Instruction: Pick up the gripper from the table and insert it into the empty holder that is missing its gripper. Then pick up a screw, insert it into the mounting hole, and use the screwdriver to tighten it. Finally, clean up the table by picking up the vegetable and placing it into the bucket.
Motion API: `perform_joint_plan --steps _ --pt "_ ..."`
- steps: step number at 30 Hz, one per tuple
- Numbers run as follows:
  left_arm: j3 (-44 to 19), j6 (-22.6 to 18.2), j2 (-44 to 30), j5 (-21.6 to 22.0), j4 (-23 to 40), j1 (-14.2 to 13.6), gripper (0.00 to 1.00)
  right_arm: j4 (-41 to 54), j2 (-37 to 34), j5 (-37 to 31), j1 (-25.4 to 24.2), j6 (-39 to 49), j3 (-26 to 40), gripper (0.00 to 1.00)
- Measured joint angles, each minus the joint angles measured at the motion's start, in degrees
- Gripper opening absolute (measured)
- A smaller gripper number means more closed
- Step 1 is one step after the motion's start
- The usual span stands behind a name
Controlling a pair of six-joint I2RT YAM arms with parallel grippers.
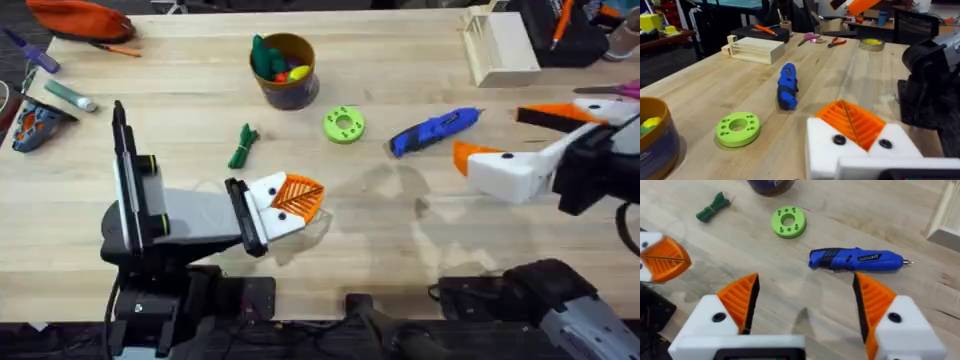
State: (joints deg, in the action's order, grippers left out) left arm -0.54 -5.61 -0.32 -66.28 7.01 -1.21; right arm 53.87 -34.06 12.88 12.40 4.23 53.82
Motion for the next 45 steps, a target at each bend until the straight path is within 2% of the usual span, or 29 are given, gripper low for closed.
perform_joint_plan --steps 1,2,7,8,10,19,24,27,31,34,39,41,45 --pt "0.0 0.0 0.0 0.0 0.0 0.0 0.019 0.0 0.0 0.0 0.0 0.0 0.0 0.993" --pt "0.0 -0.3 0.0 0.0 0.0 0.0 0.104 0.0 0.0 0.0 0.0 0.0 0.0 0.993" --pt "0.0 -0.3 0.0 0.0 0.0 0.0 0.879 0.0 0.0 0.0 0.0 0.0 0.0 0.994" --pt "0.0 -0.2 0.0 -0.1 0.0 0.0 0.956 0.0 0.0 0.0 0.0 0.0 0.0 0.993" --pt "0.0 -0.2 0.0 -0.1 0.0 0.0 0.984 0.0 0.0 0.0 0.0 0.0 0.0 0.993" --pt "0.0 0.1 0.0 -0.1 -0.1 0.0 0.985 0.1 0.0 0.0 0.0 0.0 0.0 0.993" --pt "0.0 4.0 0.0 1.3 -0.4 0.0 0.985 0.1 0.0 0.0 0.0 0.0 0.0 0.993" --pt "-1.7 5.8 0.0 3.6 2.2 0.0 0.985 0.2 0.0 0.0 0.0 0.0 0.0 0.993" --pt "-8.9 6.9 0.0 10.4 14.6 0.0 0.986 0.2 0.0 0.0 0.0 0.0 0.0 0.993" --pt "-16.7 5.8 0.0 16.3 26.3 0.0 0.986 0.2 0.0 0.0 0.0 0.0 0.0 0.993" --pt "-30.0 4.0 -0.1 25.1 41.6 0.0 0.986 0.2 0.0 0.0 0.0 0.0 0.0 0.992" --pt "-35.4 3.6 -0.9 28.4 46.2 0.0 0.986 0.2 0.0 0.0 0.0 0.0 0.0 0.992" --pt "-43.3 3.1 -5.0 32.2 49.8 0.0 0.985 0.2 0.0 0.0 0.0 0.0 0.0 0.993"
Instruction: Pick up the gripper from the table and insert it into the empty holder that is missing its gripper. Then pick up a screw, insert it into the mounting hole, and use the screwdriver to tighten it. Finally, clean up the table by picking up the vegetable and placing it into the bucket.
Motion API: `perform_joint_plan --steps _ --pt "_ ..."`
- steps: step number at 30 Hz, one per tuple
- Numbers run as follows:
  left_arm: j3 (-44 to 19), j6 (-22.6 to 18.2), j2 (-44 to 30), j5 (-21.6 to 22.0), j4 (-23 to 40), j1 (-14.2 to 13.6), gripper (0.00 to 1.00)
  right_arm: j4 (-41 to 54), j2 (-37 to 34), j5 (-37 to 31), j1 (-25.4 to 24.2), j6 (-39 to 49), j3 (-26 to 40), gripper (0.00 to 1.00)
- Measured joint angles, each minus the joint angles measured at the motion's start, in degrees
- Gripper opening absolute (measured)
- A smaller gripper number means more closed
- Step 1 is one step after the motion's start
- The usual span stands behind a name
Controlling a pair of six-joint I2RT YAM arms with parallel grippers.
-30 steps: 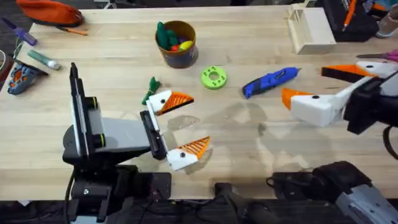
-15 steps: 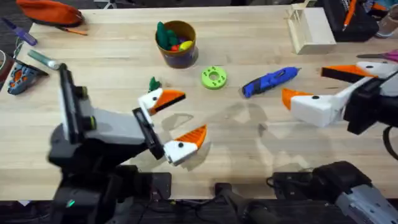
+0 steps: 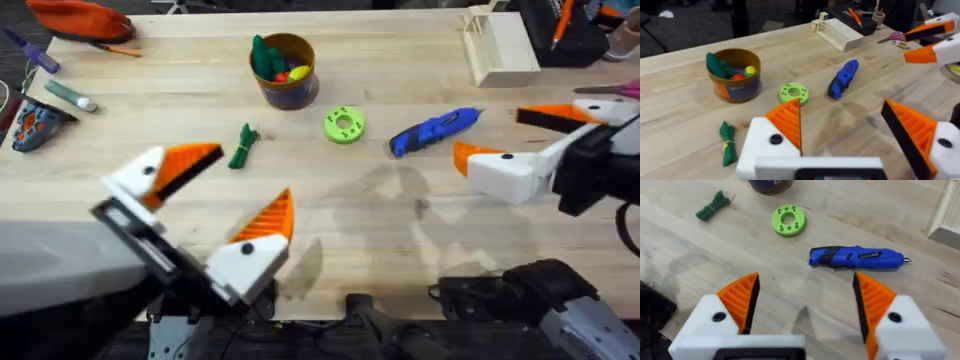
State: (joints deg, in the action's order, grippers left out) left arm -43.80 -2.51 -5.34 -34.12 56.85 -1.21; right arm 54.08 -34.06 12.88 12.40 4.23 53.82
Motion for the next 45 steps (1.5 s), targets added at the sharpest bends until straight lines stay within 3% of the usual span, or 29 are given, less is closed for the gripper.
perform_joint_plan --steps 13,23,34,45 --pt "-21.5 -2.7 -31.1 14.1 19.9 0.0 0.985 0.0 0.0 0.0 0.0 0.0 0.0 0.992" --pt "-23.5 -3.1 -50.7 17.2 18.7 0.0 0.985 0.0 0.0 0.0 0.0 0.0 0.0 0.993" --pt "-23.5 -5.1 -67.4 29.6 16.3 -0.2 0.985 0.0 0.0 0.0 0.0 0.0 0.0 0.992" --pt "-23.5 -9.2 -81.8 32.4 11.8 -0.2 0.985 0.0 0.0 0.0 0.0 0.0 0.0 0.993"
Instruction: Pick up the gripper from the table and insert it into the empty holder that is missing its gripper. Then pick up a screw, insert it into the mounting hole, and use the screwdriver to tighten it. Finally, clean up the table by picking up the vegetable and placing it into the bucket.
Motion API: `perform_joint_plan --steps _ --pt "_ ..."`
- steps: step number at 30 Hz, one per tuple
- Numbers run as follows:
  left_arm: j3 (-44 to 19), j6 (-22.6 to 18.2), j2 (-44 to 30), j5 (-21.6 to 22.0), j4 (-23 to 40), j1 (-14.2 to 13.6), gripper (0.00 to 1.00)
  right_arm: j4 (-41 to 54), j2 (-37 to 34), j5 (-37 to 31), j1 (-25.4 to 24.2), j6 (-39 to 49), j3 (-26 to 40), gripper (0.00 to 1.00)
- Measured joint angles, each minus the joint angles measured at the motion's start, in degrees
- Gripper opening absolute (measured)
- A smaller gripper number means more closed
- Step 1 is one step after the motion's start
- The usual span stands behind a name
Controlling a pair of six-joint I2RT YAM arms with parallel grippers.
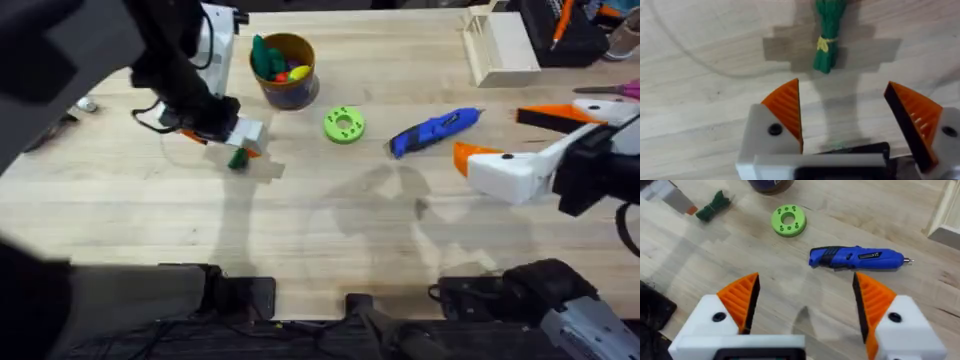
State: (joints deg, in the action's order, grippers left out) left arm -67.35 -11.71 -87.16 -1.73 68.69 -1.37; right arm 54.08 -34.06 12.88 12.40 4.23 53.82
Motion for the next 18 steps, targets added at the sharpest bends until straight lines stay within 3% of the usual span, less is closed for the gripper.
perform_joint_plan --steps 9,18 --pt "0.0 -0.4 -11.5 1.8 -6.1 0.0 0.985 0.0 0.0 0.0 0.0 0.0 0.0 0.994" --pt "0.3 0.2 -13.7 3.2 -11.0 -0.1 0.985 0.4 0.0 -0.7 0.0 0.0 0.0 0.993"
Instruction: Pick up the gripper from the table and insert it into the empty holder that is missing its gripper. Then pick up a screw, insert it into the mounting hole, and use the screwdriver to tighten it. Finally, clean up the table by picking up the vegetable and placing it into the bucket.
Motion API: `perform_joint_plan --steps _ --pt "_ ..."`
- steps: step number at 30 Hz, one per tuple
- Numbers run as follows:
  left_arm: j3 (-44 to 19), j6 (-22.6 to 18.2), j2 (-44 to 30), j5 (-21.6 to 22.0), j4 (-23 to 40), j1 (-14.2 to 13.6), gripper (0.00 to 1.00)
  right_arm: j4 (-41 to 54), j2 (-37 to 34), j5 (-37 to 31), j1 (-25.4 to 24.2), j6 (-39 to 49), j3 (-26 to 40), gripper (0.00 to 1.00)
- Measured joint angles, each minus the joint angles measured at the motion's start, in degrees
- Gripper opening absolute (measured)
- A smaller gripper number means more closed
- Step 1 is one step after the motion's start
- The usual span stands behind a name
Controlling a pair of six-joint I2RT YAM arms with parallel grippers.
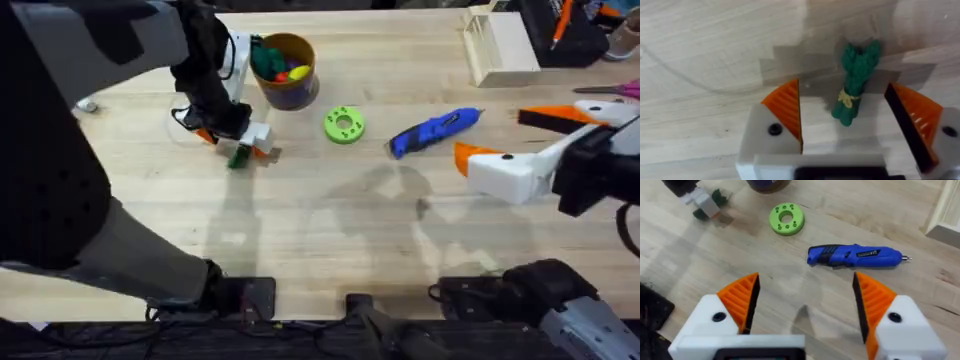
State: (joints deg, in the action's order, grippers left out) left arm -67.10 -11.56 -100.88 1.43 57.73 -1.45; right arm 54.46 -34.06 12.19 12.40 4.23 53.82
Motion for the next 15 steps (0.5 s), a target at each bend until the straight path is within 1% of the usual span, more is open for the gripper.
perform_joint_plan --steps 5,11,12,15 --pt "2.6 0.1 0.0 -0.2 -1.5 -0.8 0.985 0.0 0.0 -0.2 0.0 0.0 0.0 0.994" --pt "3.7 1.0 0.9 -0.3 -2.5 -1.1 0.987 0.0 0.0 -0.2 0.0 0.0 0.0 0.993" --pt "3.7 1.2 0.9 -0.9 -2.4 -1.2 0.863 0.0 0.0 -0.2 0.0 0.0 0.0 0.992" --pt "3.7 1.3 0.9 -1.0 -2.3 -1.5 0.729 0.0 0.0 -0.2 0.0 0.0 0.0 0.993"
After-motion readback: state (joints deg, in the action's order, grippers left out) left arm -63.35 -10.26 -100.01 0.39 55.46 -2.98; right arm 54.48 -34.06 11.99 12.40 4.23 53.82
